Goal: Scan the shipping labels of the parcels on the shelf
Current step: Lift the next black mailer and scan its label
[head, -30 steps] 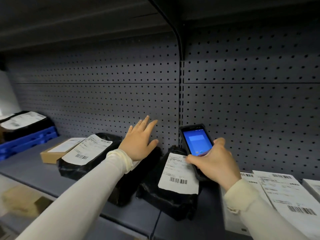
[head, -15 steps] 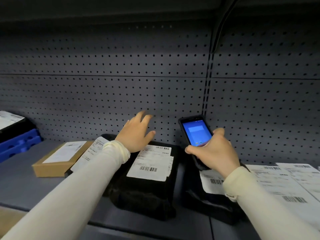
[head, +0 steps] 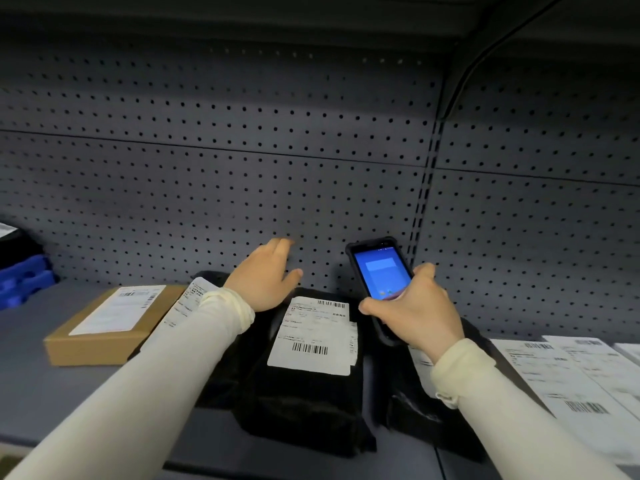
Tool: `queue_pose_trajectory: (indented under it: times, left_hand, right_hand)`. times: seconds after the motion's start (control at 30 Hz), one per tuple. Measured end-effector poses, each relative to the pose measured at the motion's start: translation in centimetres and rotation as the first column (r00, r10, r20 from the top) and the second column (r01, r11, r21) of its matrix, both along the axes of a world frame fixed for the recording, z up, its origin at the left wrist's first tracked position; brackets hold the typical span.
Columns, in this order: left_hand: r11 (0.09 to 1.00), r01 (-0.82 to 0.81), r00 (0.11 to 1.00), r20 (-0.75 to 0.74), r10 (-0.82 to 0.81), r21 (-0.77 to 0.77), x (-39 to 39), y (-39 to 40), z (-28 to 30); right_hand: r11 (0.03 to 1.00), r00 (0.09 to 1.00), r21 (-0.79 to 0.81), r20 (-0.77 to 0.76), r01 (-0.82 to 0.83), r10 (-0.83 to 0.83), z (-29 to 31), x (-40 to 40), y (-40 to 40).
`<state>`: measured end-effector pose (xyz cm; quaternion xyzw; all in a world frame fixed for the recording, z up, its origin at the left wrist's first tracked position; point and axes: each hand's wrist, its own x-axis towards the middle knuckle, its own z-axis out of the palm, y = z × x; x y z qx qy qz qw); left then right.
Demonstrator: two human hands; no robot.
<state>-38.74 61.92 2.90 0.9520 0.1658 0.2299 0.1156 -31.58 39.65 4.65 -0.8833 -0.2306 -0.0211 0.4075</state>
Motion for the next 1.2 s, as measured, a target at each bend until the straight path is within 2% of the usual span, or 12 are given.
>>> queue_pose_trajectory:
  times: [0.27, 0.53, 0.8, 0.9, 1.07, 1.2]
  left_hand:
    - [0.995, -0.094, 0.983, -0.154, 0.095, 0.018, 0.3, 1.3, -0.6]
    - [0.993, -0.121, 0.972, -0.203, 0.118, 0.0, 1.8, 1.9, -0.6]
    - [0.976, -0.069, 0.922, -0.387, -0.016, -0.204, 4.3, 3.0, -1.8]
    - [0.984, -0.058, 0.89, -0.456, -0.026, -0.169, 4.9, 2.9, -2.0]
    - [0.998, -0.02, 0.863, -0.506, -0.017, -0.066, 5.7, 3.2, -2.6]
    - [0.999, -0.02, 0.854, -0.52, -0.007, -0.046, 5.9, 3.5, -3.1]
  right_hand:
    - [0.999, 0.999, -0.012, 0.008, -0.036, 0.036, -0.4, 0.5, 0.9]
    - [0.998, 0.998, -0.012, 0.016, -0.054, 0.054, -0.6, 1.7, 1.6]
    - [0.999, 0.999, -0.013, 0.008, -0.051, 0.051, -0.9, 2.5, 1.4]
    - [0.999, 0.999, -0.016, 0.007, -0.045, 0.045, -0.9, 2.7, 1.2]
    - [0.998, 0.999, -0.033, 0.011, -0.044, 0.045, -0.9, 2.7, 0.9]
    - [0.998, 0.999, -0.041, 0.01, -0.046, 0.046, -1.0, 2.5, 0.6]
